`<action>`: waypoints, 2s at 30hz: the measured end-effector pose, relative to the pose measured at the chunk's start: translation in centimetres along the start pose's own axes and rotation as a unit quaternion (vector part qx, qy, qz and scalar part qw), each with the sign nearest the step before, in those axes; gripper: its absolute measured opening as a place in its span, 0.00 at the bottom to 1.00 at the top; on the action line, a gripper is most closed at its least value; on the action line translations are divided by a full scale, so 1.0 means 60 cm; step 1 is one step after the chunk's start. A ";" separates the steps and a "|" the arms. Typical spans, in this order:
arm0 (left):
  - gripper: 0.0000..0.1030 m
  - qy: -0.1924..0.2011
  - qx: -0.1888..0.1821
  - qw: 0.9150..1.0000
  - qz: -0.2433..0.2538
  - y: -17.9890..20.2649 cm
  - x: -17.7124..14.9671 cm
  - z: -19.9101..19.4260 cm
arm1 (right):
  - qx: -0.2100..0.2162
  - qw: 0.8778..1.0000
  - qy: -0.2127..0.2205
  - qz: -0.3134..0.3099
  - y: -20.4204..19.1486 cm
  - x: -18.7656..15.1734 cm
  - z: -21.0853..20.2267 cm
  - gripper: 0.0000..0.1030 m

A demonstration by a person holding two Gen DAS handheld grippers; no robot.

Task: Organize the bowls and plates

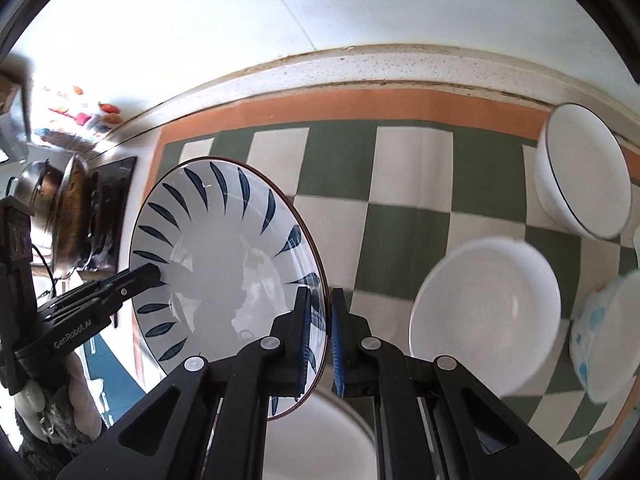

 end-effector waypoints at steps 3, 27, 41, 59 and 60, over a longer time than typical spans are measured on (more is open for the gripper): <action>0.15 0.002 -0.002 1.000 0.007 0.003 -0.021 -0.021 | 0.003 1.000 0.001 0.001 -0.003 -0.031 -0.018 0.10; 0.15 -0.098 -0.012 0.990 0.105 0.050 -0.236 0.031 | -0.033 0.995 -0.039 0.084 0.070 -0.338 -0.011 0.10; 0.17 -0.114 0.018 0.988 0.101 0.032 -0.263 0.045 | -0.035 0.994 -0.065 0.077 0.070 -0.347 0.031 0.10; 0.17 -0.142 -0.010 0.988 0.054 0.020 -0.261 0.054 | -0.024 0.993 -0.073 0.094 0.071 -0.333 0.041 0.10; 0.17 -0.141 -0.008 0.988 0.056 0.020 -0.260 0.054 | -0.023 0.992 -0.073 0.095 0.071 -0.330 0.041 0.10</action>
Point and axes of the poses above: each gripper's, at about its wrist camera, not at the fingertips, and z roughly the way its jaws point, y to its right, x to its top, the point moved 7 cm from there along z, roughly the way its jaws point, and after that the axes turned 7 degrees about y, right-handed, at the moved point
